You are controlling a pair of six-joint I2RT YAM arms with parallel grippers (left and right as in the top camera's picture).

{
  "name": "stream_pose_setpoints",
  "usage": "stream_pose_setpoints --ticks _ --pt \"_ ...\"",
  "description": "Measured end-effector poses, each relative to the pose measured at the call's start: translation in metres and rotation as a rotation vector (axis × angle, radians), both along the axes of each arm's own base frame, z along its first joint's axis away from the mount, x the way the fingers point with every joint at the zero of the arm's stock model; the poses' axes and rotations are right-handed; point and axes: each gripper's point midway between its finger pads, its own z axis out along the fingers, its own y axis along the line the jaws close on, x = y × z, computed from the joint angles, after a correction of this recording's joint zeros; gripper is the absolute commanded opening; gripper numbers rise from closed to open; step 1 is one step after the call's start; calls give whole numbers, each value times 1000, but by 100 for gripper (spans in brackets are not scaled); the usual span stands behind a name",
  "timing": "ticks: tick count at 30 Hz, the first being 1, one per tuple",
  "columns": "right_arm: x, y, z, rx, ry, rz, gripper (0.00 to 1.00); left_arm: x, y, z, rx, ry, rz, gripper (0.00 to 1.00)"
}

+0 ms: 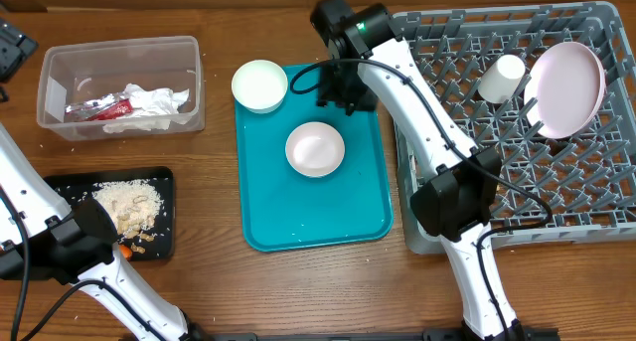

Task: Sort waste into correct bins and load items into the dishwasher rack
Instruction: 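Return the right gripper to the tray and grasp the pink bowl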

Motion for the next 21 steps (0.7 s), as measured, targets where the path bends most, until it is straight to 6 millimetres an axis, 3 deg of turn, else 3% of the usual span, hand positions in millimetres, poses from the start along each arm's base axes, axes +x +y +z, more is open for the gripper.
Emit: stream_pose_setpoints --ticks 4,9,14,17,21 --pt "-8 42 -1 70 -42 189 64 0 0 0 0 0 0 100" --pt "-44 83 -38 72 16 335 58 0 0 0 0 0 0 100" --pt "-80 84 -80 -10 118 375 54 0 0 0 0 0 0 100" --pt "-86 75 -95 -64 137 366 45 0 0 0 0 0 0 100" --pt "-83 73 -100 -80 127 355 33 0 0 0 0 0 0 100"
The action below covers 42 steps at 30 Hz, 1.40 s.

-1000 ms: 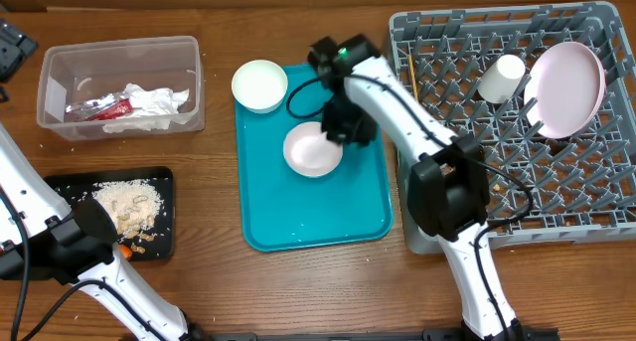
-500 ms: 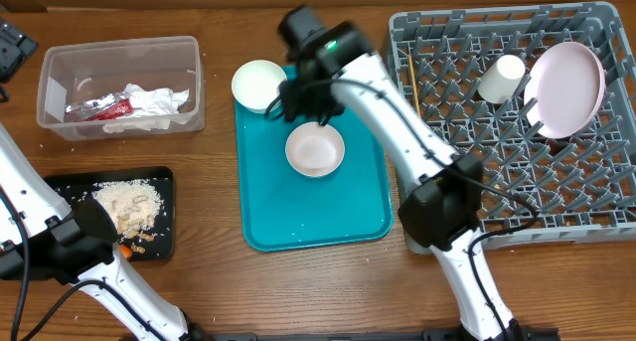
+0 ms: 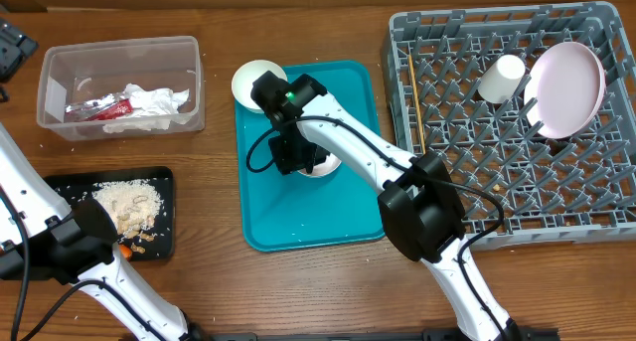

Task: Sort waste into correct bins and load items into the dishwasher rack
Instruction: 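Return the right gripper to the tray and grasp the pink bowl, then carry the pink bowl right and lower it into the rack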

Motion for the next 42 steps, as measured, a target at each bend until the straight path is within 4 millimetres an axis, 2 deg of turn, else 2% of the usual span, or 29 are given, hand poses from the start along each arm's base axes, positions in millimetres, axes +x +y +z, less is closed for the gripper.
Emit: stream_pose_setpoints --ticks 4,8,12,16,18,19,20,22,26,32,35,39,42 --pt "3 1 0 0 -14 -2 22 0 0 0 0 0 0 100" --pt "1 -2 0 -13 -7 -21 5 0 0 0 0 0 0 100" --pt "-1 -6 9 -28 6 -44 4 0 0 0 0 0 0 100" --pt "15 2 47 37 -45 -81 4 0 0 0 0 0 0 100" --pt "29 5 75 92 -92 -114 4 0 0 0 0 0 0 100" --pt "41 2 101 139 -134 -153 4 0 0 0 0 0 0 100" --pt "46 -3 115 157 -149 -178 4 0 0 0 0 0 0 100" --pt "53 -23 138 173 -159 -250 4 0 0 0 0 0 0 100" --pt "82 -88 185 237 -199 -457 4 0 0 0 0 0 0 100" --pt "113 -188 227 364 -225 -714 4 0 0 0 0 0 0 100" --pt "119 -224 241 438 -215 -798 4 0 0 0 0 0 0 100" --pt "118 -250 258 513 -220 -856 4 0 0 0 0 0 0 100" --pt "112 -277 281 566 -260 -906 4 0 0 0 0 0 0 100"
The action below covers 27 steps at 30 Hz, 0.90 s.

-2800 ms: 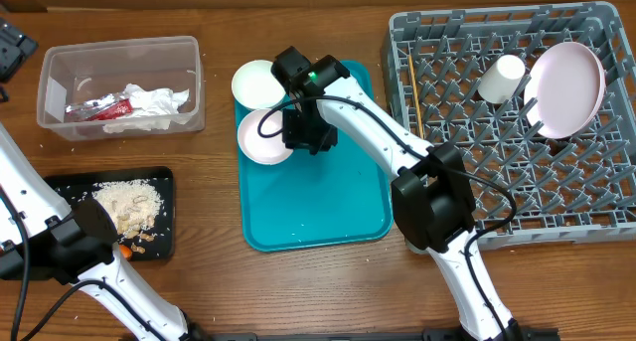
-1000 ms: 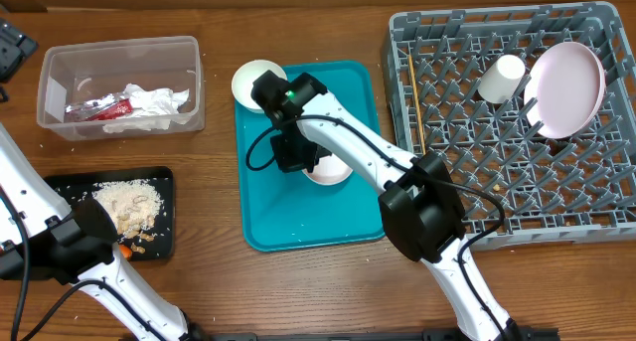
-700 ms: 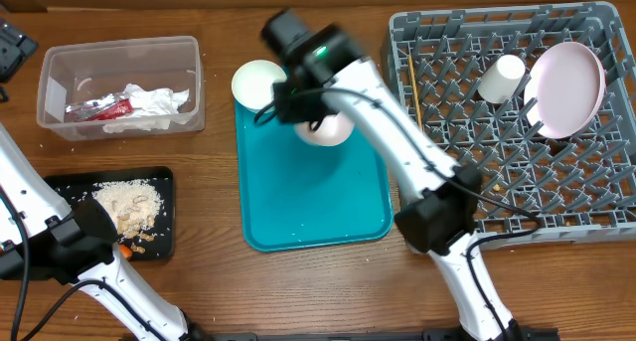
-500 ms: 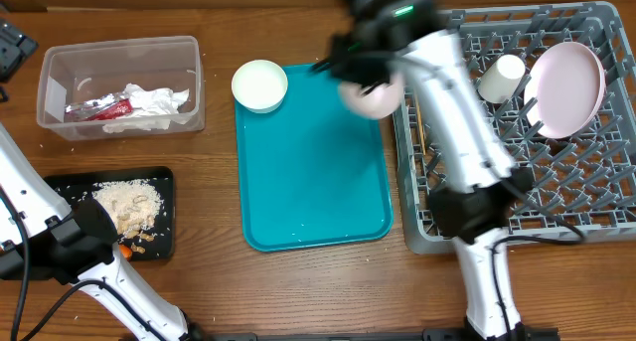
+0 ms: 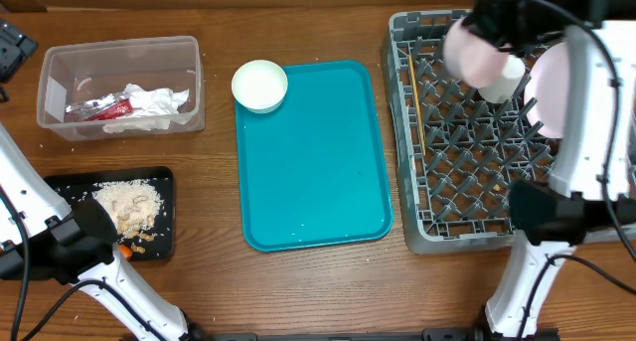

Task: Sort waste into correct bins and load items into the dishwasher rack
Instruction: 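Carry the pink bowl right and lower it into the rack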

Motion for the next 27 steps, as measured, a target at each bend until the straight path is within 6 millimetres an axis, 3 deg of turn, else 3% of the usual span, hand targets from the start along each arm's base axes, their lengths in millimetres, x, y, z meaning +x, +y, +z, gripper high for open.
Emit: stream_pose_setpoints --ticks 6,8,9,11,14,16,22,27 --pt "-30 -73 54 -31 -119 -190 4 0 0 0 0 0 0 100" --pt "-54 -100 71 -75 -148 -273 4 0 0 0 0 0 0 100" --pt "-79 -113 78 -121 -150 -327 4 0 0 0 0 0 0 100" --pt "-105 -118 74 -159 -117 -362 4 0 0 0 0 0 0 100" --pt "-141 -112 51 -168 -29 -353 4 0 0 0 0 0 0 100" --pt "-147 -101 37 -146 -21 -296 4 0 0 0 0 0 0 100" --pt "-116 -56 -24 26 -89 -8 4 0 0 0 0 0 0 100" --pt "-86 -30 -66 210 -248 158 4 0 0 0 0 0 0 100"
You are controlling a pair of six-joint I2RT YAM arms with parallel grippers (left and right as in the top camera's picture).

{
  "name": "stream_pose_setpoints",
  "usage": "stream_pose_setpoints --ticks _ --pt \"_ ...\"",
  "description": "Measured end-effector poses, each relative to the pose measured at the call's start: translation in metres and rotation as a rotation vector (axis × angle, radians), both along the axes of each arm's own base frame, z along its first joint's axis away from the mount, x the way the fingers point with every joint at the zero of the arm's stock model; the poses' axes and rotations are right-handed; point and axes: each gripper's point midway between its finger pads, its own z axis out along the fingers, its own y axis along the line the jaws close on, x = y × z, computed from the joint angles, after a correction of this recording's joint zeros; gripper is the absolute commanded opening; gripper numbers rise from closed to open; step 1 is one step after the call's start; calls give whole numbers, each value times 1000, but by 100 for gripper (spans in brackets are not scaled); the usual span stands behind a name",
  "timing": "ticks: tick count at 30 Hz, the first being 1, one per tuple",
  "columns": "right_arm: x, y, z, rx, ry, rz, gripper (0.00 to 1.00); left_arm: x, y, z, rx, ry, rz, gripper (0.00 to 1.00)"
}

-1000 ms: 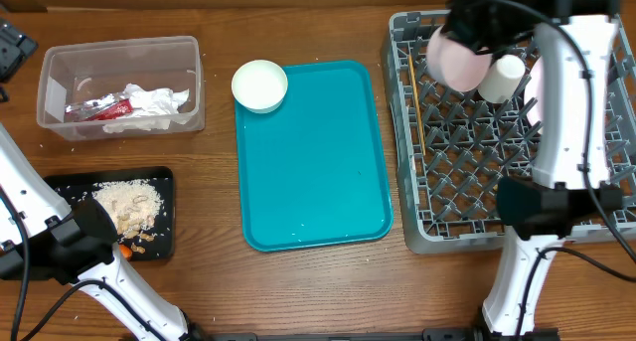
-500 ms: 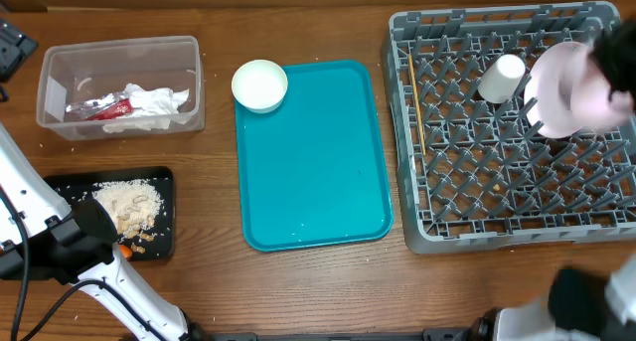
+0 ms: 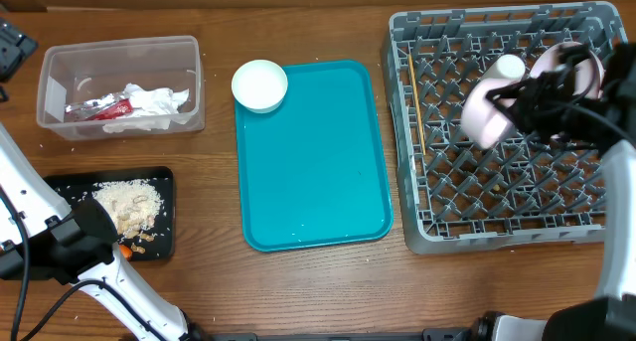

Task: Sort waste into correct bins and load items into the dishwasher rack
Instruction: 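Carry the pink bowl right and lower it into the rack, then release the pink bowl in the rack and raise the right gripper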

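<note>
My right gripper is shut on the rim of a pink bowl, which stands tilted on edge over the middle rows of the grey dishwasher rack. Just behind the bowl a white cup sits in the rack, and a pink plate stands at the far right, partly hidden by my arm. A chopstick lies along the rack's left side. A white bowl rests at the far left corner of the teal tray. Only the left arm's links show; its gripper is out of view.
A clear plastic bin at the far left holds crumpled paper and a red wrapper. A black tray with food crumbs sits near the front left, beside the left arm's elbow.
The right gripper has moved with the pink bowl from above the rack's far left part, by the cup, to lower over the rack's middle rows. The bowl is now turned on edge.
The pink bowl lay on the teal tray with my right gripper over the tray's far edge. Then the gripper was down at the bowl. Later the tray was bare of it and the bowl was held over the rack, and now it is among the rack's middle rows.
</note>
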Motion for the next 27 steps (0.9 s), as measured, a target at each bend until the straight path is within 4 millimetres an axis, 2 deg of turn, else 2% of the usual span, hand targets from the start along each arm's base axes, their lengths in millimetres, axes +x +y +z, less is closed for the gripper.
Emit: stream_pose_setpoints --ticks 4,8,12,16,21,24,27 --pt "8 10 -19 130 -134 81 4 0 0 0 0 0 0 100" --pt "5 8 -23 180 -169 95 4 0 0 0 0 0 0 100" --pt "4 -7 -26 188 -165 55 4 0 0 0 0 0 0 100" --pt "1 -28 -39 190 -149 -10 4 0 0 0 0 0 0 100" --pt "-4 -36 -57 221 -96 -48 4 0 0 0 0 0 0 100" --pt "-3 -36 -69 248 -55 -52 15 0 0 0 0 0 0 100" --pt "-6 -37 -76 274 -6 -72 17 0 0 0 0 0 0 100"
